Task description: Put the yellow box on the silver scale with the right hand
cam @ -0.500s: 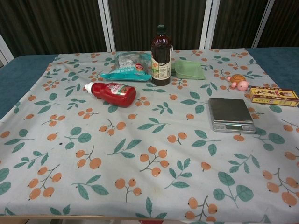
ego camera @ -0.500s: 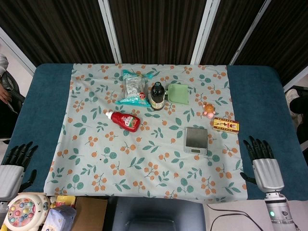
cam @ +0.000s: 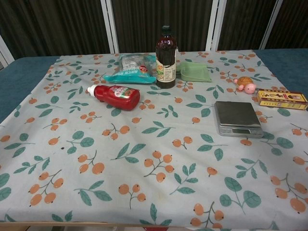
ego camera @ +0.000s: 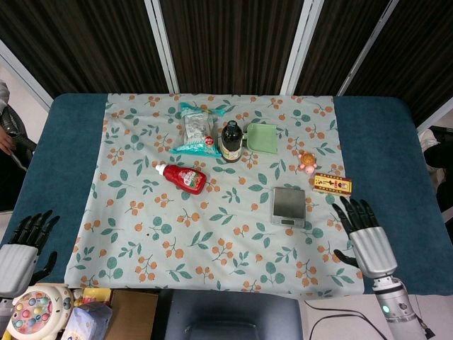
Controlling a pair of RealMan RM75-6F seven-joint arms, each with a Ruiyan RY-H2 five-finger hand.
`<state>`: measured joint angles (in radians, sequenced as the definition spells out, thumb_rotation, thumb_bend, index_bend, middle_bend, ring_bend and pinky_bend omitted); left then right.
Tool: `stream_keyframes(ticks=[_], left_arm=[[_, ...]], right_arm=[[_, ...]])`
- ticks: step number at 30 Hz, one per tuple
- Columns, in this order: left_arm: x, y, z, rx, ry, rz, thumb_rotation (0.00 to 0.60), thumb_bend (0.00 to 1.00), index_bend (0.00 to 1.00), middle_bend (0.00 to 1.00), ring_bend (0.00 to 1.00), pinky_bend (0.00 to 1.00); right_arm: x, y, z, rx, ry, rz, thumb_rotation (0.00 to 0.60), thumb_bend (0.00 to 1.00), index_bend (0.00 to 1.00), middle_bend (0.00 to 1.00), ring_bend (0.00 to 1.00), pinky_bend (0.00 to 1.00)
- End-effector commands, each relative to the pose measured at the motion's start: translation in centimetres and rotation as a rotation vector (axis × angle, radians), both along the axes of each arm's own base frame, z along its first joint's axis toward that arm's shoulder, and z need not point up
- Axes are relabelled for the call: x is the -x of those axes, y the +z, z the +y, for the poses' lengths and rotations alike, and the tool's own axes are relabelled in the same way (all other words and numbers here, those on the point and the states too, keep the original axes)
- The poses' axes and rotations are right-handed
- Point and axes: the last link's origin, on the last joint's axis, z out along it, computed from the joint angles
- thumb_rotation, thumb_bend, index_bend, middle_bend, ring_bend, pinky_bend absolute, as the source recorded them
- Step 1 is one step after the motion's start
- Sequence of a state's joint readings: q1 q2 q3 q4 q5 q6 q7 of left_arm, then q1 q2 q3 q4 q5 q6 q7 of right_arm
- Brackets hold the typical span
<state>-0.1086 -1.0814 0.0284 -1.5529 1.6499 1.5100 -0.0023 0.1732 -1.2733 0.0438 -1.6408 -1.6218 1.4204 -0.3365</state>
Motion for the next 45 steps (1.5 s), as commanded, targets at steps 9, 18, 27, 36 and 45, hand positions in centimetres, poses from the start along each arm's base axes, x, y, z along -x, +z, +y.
stream_keyframes(ticks=[9,18,27,36,45], left_arm=[[0.0,0.7,-0.2,0.007,-0.009,-0.030,0.600,0.49,0.00,0.00,0.00,0.09],[0.0,0.8,-0.2,0.015,-0.010,-0.036,0.600,0.49,0.00,0.00,0.00,0.09],[-0.1,0.8,-0.4,0.016,-0.021,-0.043,0.600,0.49,0.00,0.00,0.00,0.09],[-0.1,0.9,-0.4,0.013,-0.023,-0.042,0.600,0.49,0.00,0.00,0.00,0.09],[-0.1,0.9,-0.4,0.009,-0.024,-0.040,0.600,0.49,0.00,0.00,0.00,0.09]], right_arm=[[-6.5,-4.4,-5.5,-0.224,0.139,0.116,0.600,0.49,0.40,0.00,0.00,0.00],[-5.9,-8.6,-7.0,-0.317,0.135,0.220,0.600,0.58,0.44,0.00,0.00,0.00],[-4.8,-10.8,-7.3,-0.328,0.107,0.238,0.600,0.59,0.48,0.00,0.00,0.00],[-3.7,-11.6,-8.7,-0.325,0.045,0.253,0.600,0.60,0.48,0.00,0.00,0.00],[-4.1,-12.2,-9.1,-0.337,0.044,0.242,0.600,0.60,0.48,0.00,0.00,0.00]])
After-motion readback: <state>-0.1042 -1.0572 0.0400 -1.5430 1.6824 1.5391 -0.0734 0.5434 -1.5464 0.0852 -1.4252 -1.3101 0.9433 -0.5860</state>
